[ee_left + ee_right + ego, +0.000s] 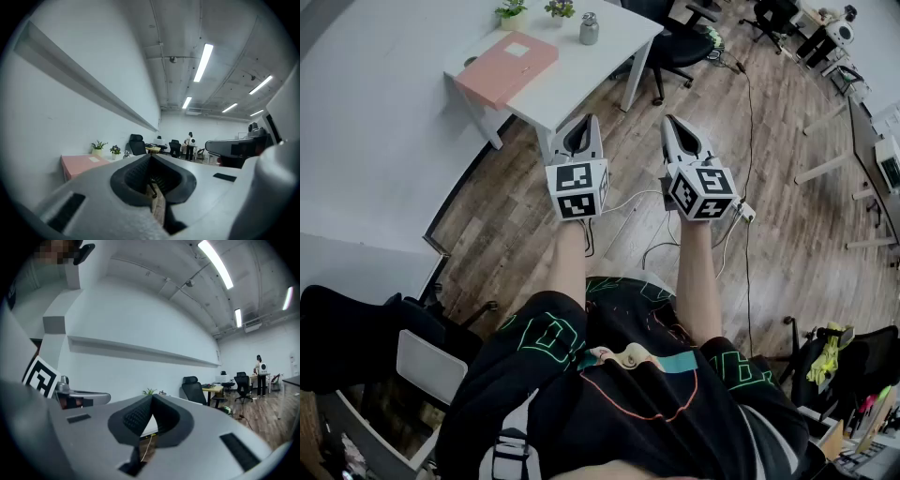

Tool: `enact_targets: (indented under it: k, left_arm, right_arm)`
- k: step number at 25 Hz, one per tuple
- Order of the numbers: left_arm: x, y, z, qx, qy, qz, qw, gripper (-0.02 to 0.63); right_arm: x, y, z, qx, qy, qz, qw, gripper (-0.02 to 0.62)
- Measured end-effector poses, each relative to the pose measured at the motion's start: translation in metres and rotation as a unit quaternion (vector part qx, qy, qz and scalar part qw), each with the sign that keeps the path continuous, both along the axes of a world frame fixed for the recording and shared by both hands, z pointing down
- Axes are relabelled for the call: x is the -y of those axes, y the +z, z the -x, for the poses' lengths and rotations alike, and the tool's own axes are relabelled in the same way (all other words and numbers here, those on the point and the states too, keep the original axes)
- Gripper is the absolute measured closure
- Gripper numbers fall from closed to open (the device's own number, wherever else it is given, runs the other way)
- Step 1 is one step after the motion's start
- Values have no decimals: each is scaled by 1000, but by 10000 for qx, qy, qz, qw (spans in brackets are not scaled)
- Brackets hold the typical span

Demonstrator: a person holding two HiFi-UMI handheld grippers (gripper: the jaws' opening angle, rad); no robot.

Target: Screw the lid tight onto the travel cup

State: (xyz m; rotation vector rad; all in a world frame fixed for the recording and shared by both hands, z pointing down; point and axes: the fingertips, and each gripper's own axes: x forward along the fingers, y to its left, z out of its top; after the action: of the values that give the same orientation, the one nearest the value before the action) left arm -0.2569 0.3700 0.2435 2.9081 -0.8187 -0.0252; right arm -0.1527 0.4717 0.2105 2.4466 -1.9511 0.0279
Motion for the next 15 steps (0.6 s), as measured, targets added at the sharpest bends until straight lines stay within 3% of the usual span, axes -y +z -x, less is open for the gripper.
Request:
enact_targets:
  k: [15]
  left_arm:
    - [-7,32,-37,212,235,215,9993,598]
  right_arm:
    - [-11,30,-37,342,316,215,9987,591]
